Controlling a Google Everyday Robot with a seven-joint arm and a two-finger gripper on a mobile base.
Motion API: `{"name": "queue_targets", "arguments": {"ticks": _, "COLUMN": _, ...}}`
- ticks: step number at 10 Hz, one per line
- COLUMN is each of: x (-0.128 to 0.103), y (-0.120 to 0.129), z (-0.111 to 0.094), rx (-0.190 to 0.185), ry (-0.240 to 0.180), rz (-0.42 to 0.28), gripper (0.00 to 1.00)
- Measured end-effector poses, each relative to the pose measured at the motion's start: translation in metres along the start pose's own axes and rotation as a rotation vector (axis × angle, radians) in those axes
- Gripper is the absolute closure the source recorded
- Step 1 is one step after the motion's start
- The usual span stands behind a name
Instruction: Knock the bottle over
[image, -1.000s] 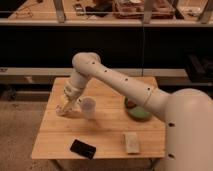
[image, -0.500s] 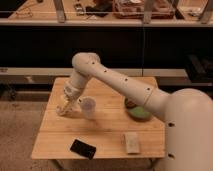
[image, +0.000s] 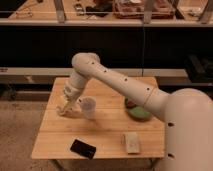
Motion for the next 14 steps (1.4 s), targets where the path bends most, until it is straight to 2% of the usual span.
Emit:
{"name": "queue_targets", "arguments": {"ticks": 3, "x": 0.003, "y": -0.006, "z": -0.011, "rx": -0.001, "ry": 0.000, "rz": 0.000, "gripper": 0.60}}
{"name": "queue_targets", "arguments": {"ticks": 8, "x": 0.022, "y": -0.047, "z": -0.084, "rx": -0.003, "ry": 0.002, "rz": 0.003, "gripper": 0.60}}
{"name": "queue_targets", "arguments": {"ticks": 12, "x": 0.024, "y": -0.049, "z": -0.087, "rx": -0.006, "ry": -0.001, "rz": 0.004, "gripper": 0.60}}
{"name": "queue_targets", "arguments": {"ticks": 13, "x": 0.024, "y": -0.046, "z": -0.087, "rx": -0.024, "ry": -0.012, "rz": 0.008, "gripper": 0.60}}
{"name": "queue_targets", "arguments": {"ticks": 14, "x": 0.031, "y": -0.037, "z": -0.093, "rx": -0.083, "ry": -0.024, "rz": 0.013, "gripper": 0.60}}
